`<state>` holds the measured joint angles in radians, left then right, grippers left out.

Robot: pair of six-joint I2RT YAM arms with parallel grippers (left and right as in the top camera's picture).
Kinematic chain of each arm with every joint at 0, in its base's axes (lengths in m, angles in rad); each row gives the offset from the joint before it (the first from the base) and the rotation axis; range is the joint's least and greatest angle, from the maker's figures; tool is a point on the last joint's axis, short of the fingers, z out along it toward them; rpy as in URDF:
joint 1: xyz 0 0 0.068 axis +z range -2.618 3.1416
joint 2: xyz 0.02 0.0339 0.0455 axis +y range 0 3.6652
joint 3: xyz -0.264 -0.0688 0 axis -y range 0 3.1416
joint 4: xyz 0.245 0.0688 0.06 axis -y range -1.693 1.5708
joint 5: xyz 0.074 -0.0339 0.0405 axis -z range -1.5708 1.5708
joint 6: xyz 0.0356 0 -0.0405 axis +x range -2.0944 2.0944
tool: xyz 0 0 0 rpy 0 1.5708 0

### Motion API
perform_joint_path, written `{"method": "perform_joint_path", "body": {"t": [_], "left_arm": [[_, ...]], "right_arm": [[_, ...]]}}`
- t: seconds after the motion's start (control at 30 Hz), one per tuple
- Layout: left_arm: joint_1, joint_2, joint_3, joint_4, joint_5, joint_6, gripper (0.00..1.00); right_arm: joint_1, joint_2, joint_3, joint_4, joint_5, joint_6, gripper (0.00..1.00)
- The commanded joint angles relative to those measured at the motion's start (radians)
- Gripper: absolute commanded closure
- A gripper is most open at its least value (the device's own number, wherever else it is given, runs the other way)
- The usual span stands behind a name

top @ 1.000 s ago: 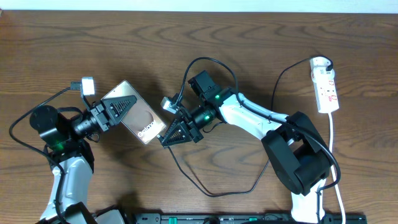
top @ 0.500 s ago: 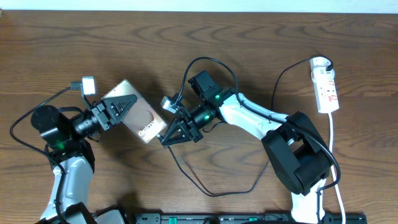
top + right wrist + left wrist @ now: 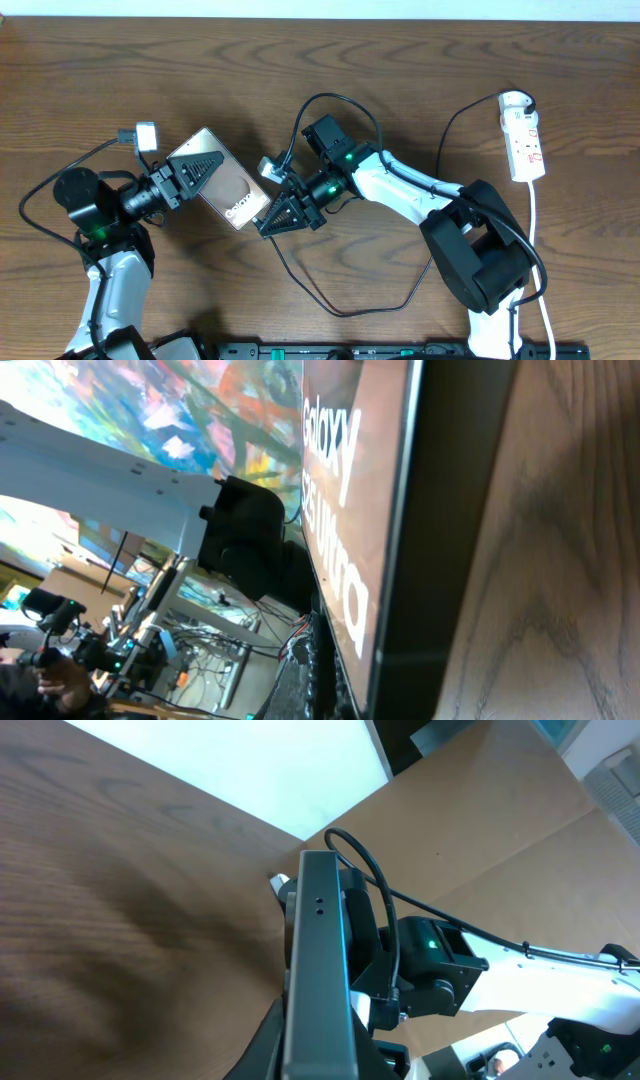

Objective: Plug charger to phone and switch on socket

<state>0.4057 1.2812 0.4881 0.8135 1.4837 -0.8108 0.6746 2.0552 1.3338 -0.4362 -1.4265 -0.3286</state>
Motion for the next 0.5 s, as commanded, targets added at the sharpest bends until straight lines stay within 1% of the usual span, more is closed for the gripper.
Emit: {"method": "perform_joint_path", "body": {"t": [0.0,0.47], "left_arm": [[-0.034,-0.008,-0.004,0.003,0.05,0.002,0.92],[-0.049,-0.008,-0.004,0.003,0.05,0.007,0.93]], "right_arm": [[0.012,0.002,0.009,0.014,-0.042,0.003,0.99],[0.011,0.002,0.009,0.014,-0.042,0.011,0.99]]}}
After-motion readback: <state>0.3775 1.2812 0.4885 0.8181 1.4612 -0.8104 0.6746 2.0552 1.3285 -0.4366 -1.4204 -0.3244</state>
